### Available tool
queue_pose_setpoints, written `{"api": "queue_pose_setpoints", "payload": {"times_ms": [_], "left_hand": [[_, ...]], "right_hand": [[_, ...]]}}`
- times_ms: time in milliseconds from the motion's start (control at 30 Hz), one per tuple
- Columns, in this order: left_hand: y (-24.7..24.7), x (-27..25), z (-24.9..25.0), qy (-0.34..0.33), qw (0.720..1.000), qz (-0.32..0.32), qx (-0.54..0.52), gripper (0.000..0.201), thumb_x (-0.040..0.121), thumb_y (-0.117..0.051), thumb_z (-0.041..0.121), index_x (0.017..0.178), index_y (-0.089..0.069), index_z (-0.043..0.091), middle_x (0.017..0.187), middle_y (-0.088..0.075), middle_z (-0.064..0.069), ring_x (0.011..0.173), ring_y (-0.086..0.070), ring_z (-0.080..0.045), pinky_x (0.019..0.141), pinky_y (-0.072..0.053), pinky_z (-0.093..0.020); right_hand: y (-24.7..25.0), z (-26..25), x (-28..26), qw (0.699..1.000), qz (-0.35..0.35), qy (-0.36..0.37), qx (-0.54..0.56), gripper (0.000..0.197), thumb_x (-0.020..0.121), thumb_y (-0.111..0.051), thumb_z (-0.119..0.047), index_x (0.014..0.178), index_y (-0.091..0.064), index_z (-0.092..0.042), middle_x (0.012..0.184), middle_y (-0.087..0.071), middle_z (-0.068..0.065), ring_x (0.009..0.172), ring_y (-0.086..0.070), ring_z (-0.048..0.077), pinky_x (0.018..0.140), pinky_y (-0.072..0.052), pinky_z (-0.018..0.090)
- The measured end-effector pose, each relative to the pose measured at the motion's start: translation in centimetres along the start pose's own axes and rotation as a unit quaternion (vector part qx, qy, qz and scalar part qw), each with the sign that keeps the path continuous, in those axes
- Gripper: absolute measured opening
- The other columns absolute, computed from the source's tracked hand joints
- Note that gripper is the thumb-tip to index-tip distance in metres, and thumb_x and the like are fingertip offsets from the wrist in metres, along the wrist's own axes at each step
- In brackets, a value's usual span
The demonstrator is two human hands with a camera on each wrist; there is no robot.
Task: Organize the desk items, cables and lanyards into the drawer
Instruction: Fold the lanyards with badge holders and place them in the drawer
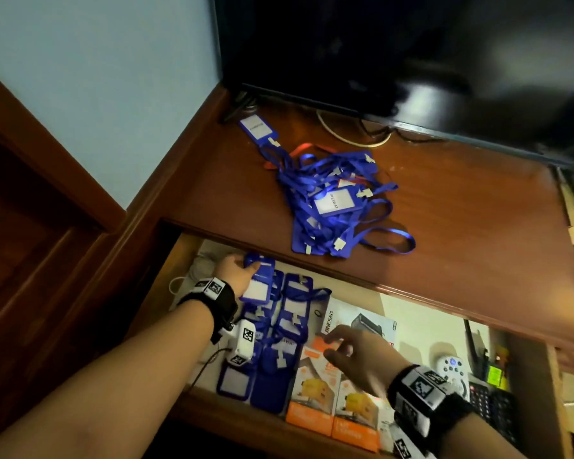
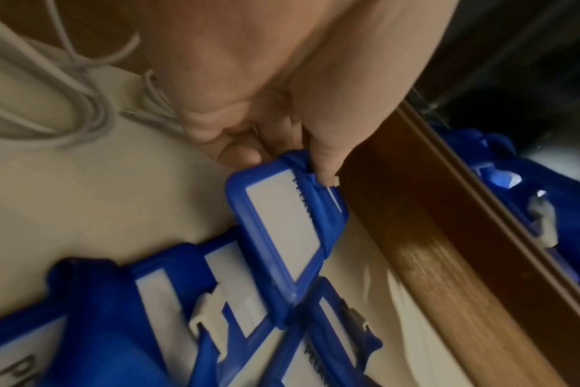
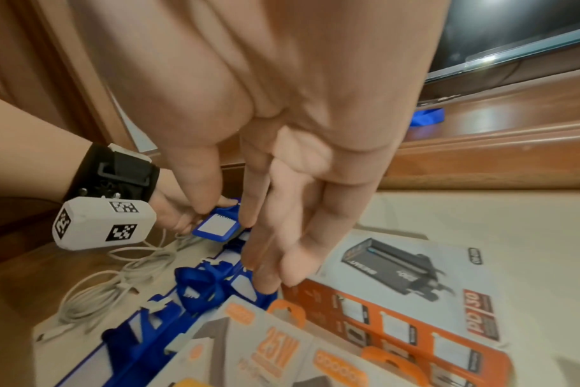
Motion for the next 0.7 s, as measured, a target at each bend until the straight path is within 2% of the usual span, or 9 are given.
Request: {"api": "queue_pose_setpoints", "payload": {"times_ms": [67, 167, 333, 367, 433, 533, 567, 633, 700], "left_hand": [[-0.9, 0.9, 0.2, -0.005, 1.0, 0.001, 0.012, 0.027, 0.098, -0.07, 0.036, 0.105, -0.074, 0.01, 0.107, -0.076, -0.014, 0.101, -0.069, -0.036, 0.077, -0.045, -0.03], [-2.3, 2.4, 0.4, -0.013, 1.0, 0.01, -0.003, 0.028, 0.099, -0.069, 0.032, 0.108, -0.074, 0.005, 0.112, -0.076, -0.015, 0.105, -0.068, -0.036, 0.078, -0.04, -0.028], [-3.7, 3.4, 1.3, -0.016, 0.997, 0.0, 0.08, 0.039, 0.101, -0.064, 0.04, 0.109, -0.074, 0.003, 0.12, -0.073, -0.02, 0.108, -0.067, -0.041, 0.077, -0.041, -0.032], [-3.9, 3.6, 1.6, -0.021, 0.994, 0.009, 0.104, 0.04, 0.103, -0.061, 0.039, 0.114, -0.073, 0.003, 0.124, -0.072, -0.02, 0.111, -0.066, -0.041, 0.079, -0.043, -0.033], [-4.3, 4.2, 2.3, -0.026, 0.991, 0.007, 0.132, 0.036, 0.11, -0.046, 0.03, 0.129, -0.065, 0.006, 0.14, -0.063, -0.018, 0.126, -0.059, -0.038, 0.094, -0.044, -0.037], [-4.0, 5.6, 2.3, -0.017, 0.987, -0.006, 0.161, 0.042, 0.113, -0.028, 0.018, 0.152, -0.042, 0.013, 0.162, -0.04, -0.014, 0.144, -0.043, -0.035, 0.117, -0.032, -0.04], [-4.2, 7.0, 1.4, -0.017, 0.979, -0.019, 0.204, 0.046, 0.113, -0.028, 0.02, 0.159, -0.031, 0.021, 0.164, -0.037, -0.013, 0.146, -0.041, -0.036, 0.119, -0.033, -0.041], [-3.9, 8.2, 0.3, -0.002, 0.97, -0.038, 0.239, 0.057, 0.11, -0.035, 0.024, 0.162, -0.016, 0.039, 0.162, -0.041, -0.011, 0.143, -0.045, -0.037, 0.111, -0.045, -0.04], [-4.0, 8.7, 0.1, -0.001, 0.957, -0.078, 0.281, 0.049, 0.112, -0.038, 0.027, 0.16, -0.032, 0.022, 0.161, -0.041, -0.012, 0.142, -0.046, -0.037, 0.108, -0.046, -0.037]], "right_hand": [[0.6, 0.7, 0.2, 1.0, 0.018, -0.011, 0.006, 0.025, 0.101, -0.056, -0.048, 0.123, -0.062, -0.038, 0.101, -0.067, -0.017, 0.081, -0.066, 0.004, 0.075, -0.05, 0.022], [1.6, 1.1, 0.7, 0.999, 0.048, -0.009, 0.016, 0.023, 0.1, -0.057, -0.048, 0.12, -0.063, -0.038, 0.11, -0.07, -0.013, 0.085, -0.064, 0.007, 0.076, -0.045, 0.024], [3.3, 1.4, 2.1, 0.993, 0.099, -0.002, 0.063, 0.013, 0.099, -0.062, -0.041, 0.111, -0.065, -0.038, 0.097, -0.067, -0.019, 0.08, -0.064, 0.001, 0.072, -0.046, 0.022], [3.9, 1.4, 2.4, 0.991, 0.117, 0.01, 0.065, 0.01, 0.098, -0.063, -0.039, 0.107, -0.066, -0.038, 0.093, -0.069, -0.018, 0.078, -0.064, 0.001, 0.072, -0.048, 0.023], [5.3, 1.5, 3.3, 0.986, 0.147, 0.033, 0.075, 0.004, 0.096, -0.064, -0.035, 0.099, -0.067, -0.036, 0.085, -0.071, -0.017, 0.075, -0.064, -0.001, 0.072, -0.05, 0.024], [7.6, 1.3, 4.6, 0.979, 0.176, 0.057, 0.091, 0.008, 0.092, -0.067, -0.03, 0.088, -0.064, -0.037, 0.082, -0.072, -0.018, 0.072, -0.064, -0.003, 0.07, -0.049, 0.021], [8.4, 1.0, 4.9, 0.975, 0.186, 0.065, 0.105, 0.005, 0.088, -0.065, -0.033, 0.085, -0.064, -0.037, 0.082, -0.072, -0.017, 0.072, -0.066, -0.001, 0.07, -0.051, 0.024], [9.8, 0.7, 5.4, 0.971, 0.195, 0.077, 0.112, 0.004, 0.084, -0.062, -0.035, 0.081, -0.064, -0.037, 0.08, -0.072, -0.017, 0.073, -0.067, 0.003, 0.072, -0.053, 0.028], [10.7, 0.5, 6.0, 0.972, 0.195, 0.081, 0.105, 0.012, 0.089, -0.066, -0.022, 0.082, -0.066, -0.033, 0.082, -0.071, -0.017, 0.078, -0.067, 0.004, 0.076, -0.052, 0.027]]}}
Point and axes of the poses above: each hand's wrist, its own x-axis towards the middle knuckle, its own y-axis out of the back of the hand, z = x × y, the point moved 2 cm from there along x, towards the middle knuckle
